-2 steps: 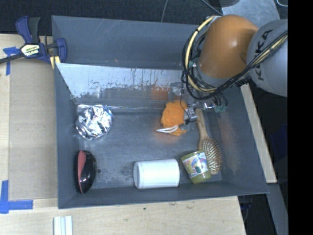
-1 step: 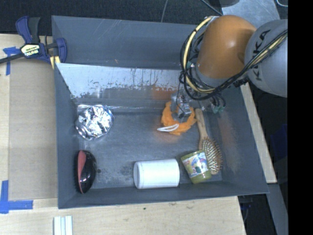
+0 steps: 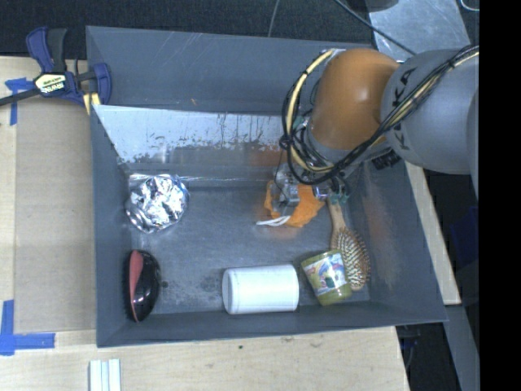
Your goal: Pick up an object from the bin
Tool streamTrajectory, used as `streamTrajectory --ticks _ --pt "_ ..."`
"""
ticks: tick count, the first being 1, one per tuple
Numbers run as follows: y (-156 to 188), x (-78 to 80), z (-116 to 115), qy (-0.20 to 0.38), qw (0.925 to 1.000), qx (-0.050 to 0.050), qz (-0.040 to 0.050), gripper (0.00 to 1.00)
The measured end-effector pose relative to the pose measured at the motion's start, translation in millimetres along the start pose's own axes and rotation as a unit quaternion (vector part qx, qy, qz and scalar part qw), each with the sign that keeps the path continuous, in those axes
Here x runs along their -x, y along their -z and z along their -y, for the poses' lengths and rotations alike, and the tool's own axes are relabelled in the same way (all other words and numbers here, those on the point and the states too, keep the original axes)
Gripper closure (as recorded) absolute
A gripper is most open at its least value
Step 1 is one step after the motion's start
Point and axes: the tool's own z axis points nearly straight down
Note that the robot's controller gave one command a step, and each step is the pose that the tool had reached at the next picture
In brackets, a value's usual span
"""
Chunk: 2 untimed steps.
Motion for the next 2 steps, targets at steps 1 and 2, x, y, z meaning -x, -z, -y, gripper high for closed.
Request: streamTrajectory --ticks 1,2 --pt "0.8 0.4 0.6 0.0 1.0 0.0 0.0008 0.0" --pt "0.8 0.4 0.8 -0.001 1.0 0.0 0.0008 1.0"
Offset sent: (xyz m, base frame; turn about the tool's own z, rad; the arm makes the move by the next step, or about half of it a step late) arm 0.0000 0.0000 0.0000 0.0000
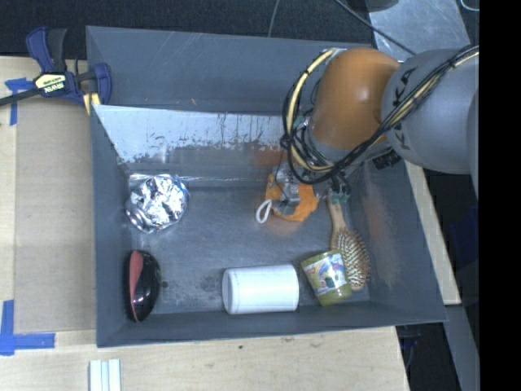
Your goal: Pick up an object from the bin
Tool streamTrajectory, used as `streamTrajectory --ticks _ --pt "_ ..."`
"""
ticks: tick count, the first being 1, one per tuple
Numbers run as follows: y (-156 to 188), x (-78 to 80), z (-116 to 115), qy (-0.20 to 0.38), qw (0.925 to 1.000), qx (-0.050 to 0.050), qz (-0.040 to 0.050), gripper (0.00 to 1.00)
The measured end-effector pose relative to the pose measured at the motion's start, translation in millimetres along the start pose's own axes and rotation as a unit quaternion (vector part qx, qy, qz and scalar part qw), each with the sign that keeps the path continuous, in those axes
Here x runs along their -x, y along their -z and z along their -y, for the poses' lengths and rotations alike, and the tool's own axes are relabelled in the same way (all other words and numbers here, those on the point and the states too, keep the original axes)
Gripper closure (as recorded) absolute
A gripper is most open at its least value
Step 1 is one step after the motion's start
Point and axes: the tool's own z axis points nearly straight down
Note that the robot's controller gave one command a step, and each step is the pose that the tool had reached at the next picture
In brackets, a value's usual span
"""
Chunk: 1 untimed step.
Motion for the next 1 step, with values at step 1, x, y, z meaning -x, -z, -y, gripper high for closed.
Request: streamTrajectory --ticks 1 --pt "99.4 -30.4 25.1 -0.009 0.9999 -0.001 0.0057 1.0"
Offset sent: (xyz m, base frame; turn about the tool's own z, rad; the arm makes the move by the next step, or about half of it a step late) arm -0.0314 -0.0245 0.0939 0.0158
